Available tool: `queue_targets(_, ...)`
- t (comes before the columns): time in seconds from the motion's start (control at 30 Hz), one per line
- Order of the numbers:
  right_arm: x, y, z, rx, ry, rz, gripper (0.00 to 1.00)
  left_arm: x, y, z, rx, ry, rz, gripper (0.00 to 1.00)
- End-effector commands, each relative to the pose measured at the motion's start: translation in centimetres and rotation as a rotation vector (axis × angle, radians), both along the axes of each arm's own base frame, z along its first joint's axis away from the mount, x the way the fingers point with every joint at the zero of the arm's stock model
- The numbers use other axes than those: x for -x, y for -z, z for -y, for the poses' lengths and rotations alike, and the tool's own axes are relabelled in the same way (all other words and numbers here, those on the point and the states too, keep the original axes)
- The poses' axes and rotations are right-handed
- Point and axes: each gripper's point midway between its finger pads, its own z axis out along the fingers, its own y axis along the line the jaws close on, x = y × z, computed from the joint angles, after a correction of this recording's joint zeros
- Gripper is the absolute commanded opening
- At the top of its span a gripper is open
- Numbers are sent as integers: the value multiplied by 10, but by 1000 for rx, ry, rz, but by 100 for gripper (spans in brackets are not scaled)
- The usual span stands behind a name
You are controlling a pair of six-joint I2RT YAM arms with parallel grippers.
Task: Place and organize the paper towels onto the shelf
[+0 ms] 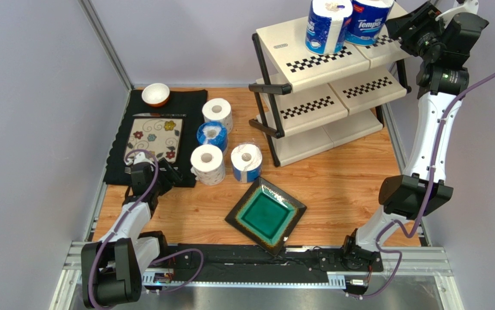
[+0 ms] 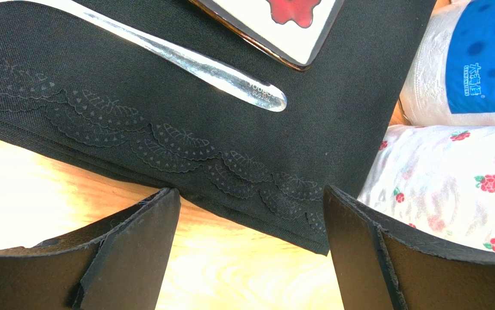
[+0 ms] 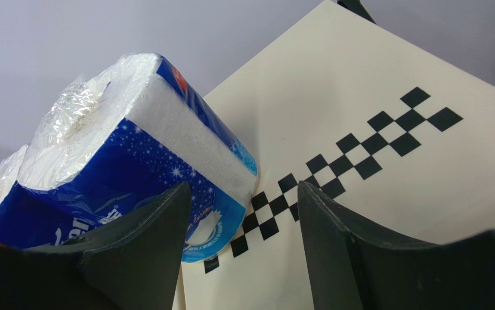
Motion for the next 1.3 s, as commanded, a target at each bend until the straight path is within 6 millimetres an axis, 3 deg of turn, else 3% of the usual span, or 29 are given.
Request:
queue_targets(0.0, 26, -31, 9, 31, 103, 102, 66, 18, 21, 2, 27, -12, -89, 90)
queue_targets(0.03, 45, -47, 11, 39, 154, 149, 66, 18, 21, 2, 27, -14, -90, 90)
queue_targets(0.1, 56, -50, 16, 41, 199, 182, 66, 18, 20, 2, 27, -14, -87, 90)
queue_targets(0.17, 79, -68, 11, 43, 212, 232, 67, 18, 21, 2, 28, -13, -88, 90)
queue_targets(0.23, 88, -63, 0, 30, 167, 220, 67, 18, 21, 2, 28, -13, -89, 90)
queue_targets(0.27, 106, -73, -10, 22, 144, 255, 67, 18, 21, 3, 30, -10, -89, 90)
queue_targets(0.3, 107, -57, -13, 6, 131, 225, 67, 18, 21, 2, 30, -13, -89, 90)
queue_targets(0.33, 116, -53, -18, -3, 119, 226, 67, 18, 20, 2, 29, -13, -88, 90)
queue_targets(0.37, 140, -67, -28, 5, 109, 282, 67, 18, 20, 3, 30, -10, -86, 90)
queue_targets(0.4, 152, -65, -32, 5, 107, 290, 67, 18, 20, 3, 31, -13, -85, 90)
queue_targets(0.43, 152, -41, -33, -12, 115, 239, 68, 18, 20, 3, 32, -12, -86, 90)
queue_targets(0.47, 159, -34, -36, -13, 115, 232, 68, 18, 20, 4, 36, -9, -86, 90)
queue_targets(0.5, 181, -35, -45, -10, 115, 255, 68, 18, 20, 4, 40, -10, -85, 90)
queue_targets(0.53, 180, -6, -48, -32, 112, 190, 68, 17, 20, 5, 41, -6, -82, 90)
queue_targets(0.6, 205, 9, -65, -86, 76, 184, 68, 17, 21, 6, 52, -4, -87, 90)
queue_targets(0.63, 200, 48, -69, -125, 64, 110, 68, 17, 20, 7, 55, 1, -87, 90)
queue_targets(0.73, 217, 92, -100, -182, -15, 27, 68, 18, 21, 9, 61, 6, -89, 90)
queue_targets(0.77, 216, 122, -107, -187, -19, -42, 68, 18, 21, 9, 62, 4, -90, 89)
queue_targets(0.8, 221, 138, -127, -180, -60, -78, 69, 18, 21, 9, 61, 4, -88, 89)
queue_targets(0.87, 229, 174, -148, -161, -107, -157, 70, 18, 21, 9, 63, 4, -87, 90)
queue_targets(1.07, 252, 228, -216, 3, -203, -282, 71, 19, 22, 9, 61, 5, -91, 89)
queue_targets(1.27, 274, 233, -283, 185, -311, -267, 72, 19, 22, 8, 56, 2, -91, 90)
